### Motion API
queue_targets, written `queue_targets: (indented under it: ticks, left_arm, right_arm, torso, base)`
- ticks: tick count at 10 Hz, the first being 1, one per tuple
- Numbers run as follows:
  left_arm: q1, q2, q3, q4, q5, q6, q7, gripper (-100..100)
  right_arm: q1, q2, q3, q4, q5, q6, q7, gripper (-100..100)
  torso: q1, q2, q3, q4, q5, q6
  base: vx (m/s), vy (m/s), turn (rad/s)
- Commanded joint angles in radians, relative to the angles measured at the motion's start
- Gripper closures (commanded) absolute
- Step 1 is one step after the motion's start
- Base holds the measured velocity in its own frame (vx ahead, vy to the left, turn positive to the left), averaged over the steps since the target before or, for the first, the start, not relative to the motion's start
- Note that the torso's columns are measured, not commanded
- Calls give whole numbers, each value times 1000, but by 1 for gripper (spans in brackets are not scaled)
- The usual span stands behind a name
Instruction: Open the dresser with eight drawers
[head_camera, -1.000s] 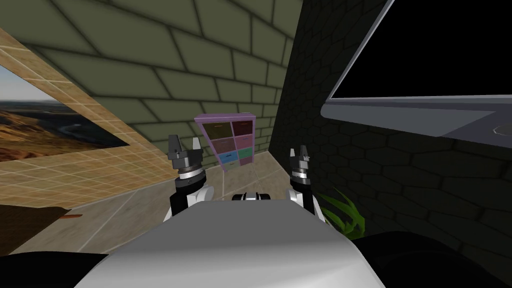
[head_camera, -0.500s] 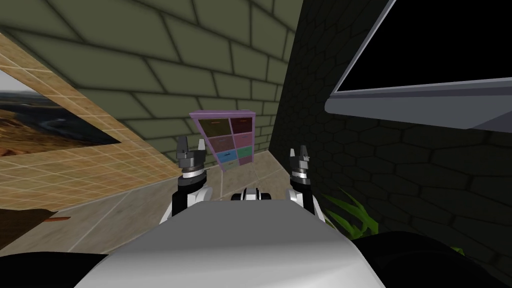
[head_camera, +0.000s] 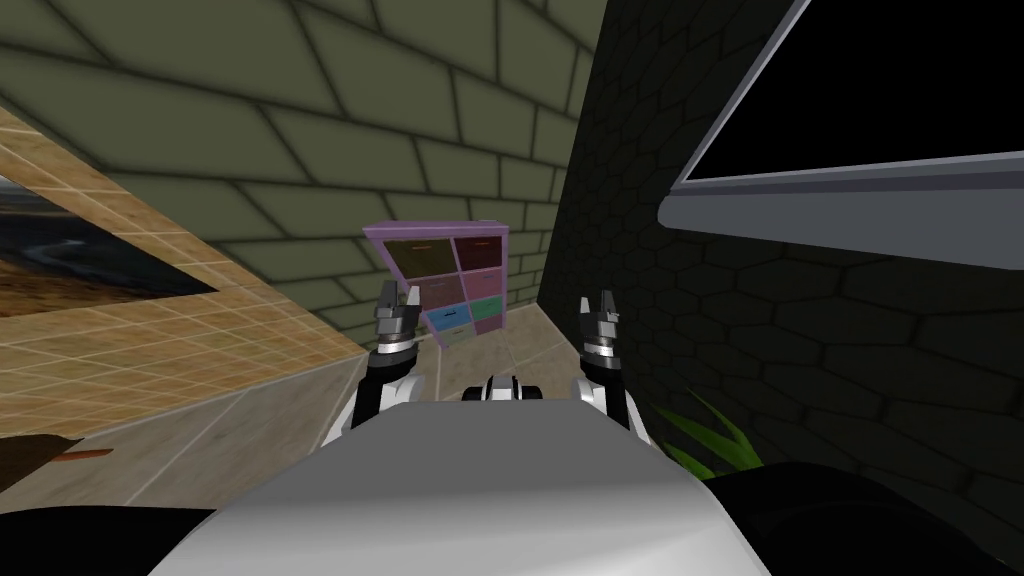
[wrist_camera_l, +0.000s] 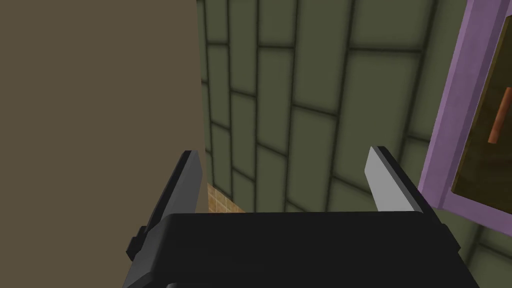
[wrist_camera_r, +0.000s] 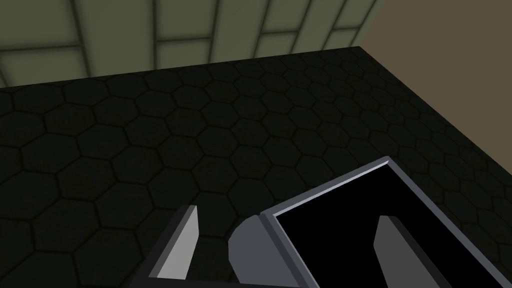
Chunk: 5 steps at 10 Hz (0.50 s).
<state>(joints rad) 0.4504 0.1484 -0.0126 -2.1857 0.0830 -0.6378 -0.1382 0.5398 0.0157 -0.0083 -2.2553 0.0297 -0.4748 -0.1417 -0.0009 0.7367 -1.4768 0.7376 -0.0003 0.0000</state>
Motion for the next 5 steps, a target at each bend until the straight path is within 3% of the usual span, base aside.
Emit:
queue_targets:
  ticks: [1,5]
  left_arm:
    - [-16,14,11,74,0,-1,3,-100]
    - [-41,17,24,181,-3,-2,4,-100]
  right_arm:
    - [0,0,0,0,0,0,0,0]
    - [0,0,0,0,0,0,0,0]
  torso:
    - [1,1,1,0,0,0]
    - [0,3,2,1,0,0]
  base:
    - [145,-16,1]
    - [134,-45,1]
